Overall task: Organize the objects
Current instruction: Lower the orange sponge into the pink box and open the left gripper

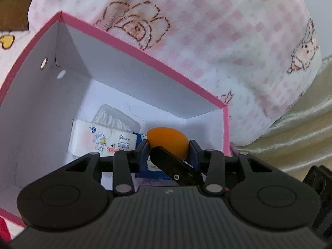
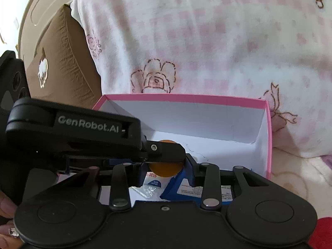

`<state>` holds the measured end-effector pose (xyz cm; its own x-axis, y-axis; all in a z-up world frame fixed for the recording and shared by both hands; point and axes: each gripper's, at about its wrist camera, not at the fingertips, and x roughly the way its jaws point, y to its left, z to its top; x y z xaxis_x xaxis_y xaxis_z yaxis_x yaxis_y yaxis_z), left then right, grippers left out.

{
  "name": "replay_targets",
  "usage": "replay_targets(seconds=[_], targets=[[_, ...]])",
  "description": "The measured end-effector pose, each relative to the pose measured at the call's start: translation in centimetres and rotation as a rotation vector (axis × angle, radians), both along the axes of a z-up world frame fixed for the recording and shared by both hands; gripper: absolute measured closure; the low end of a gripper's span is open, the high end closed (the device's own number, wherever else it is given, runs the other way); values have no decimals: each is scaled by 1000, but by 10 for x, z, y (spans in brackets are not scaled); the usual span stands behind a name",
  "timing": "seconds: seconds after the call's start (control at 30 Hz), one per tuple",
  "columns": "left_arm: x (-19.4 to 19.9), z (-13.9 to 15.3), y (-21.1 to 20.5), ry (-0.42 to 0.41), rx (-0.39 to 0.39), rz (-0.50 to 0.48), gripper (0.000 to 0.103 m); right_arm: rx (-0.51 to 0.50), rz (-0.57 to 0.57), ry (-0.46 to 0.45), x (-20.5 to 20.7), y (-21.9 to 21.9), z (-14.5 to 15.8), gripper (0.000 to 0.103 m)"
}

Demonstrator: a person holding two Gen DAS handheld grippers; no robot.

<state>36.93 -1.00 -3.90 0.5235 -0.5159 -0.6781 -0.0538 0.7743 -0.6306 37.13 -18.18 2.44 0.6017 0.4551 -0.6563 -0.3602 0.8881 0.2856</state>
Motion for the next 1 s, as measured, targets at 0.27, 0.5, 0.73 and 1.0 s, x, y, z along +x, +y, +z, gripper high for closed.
replay_targets(seconds=[0.27,0.5,0.73,1.0], targets=[[4,-16,5,18,-2,11,64,-83,-35,2,8,8,-15,61],[-12,-17,4,-41,95,50,57,-182,-27,-30,8,11,-20,60],[-19,-5,-3,-59,181,13,56,-223,6,-40,-1,10,-11,59],[-44,21,-15,-79,351,-60,44,-211,34,-44,-38,0,18,45]])
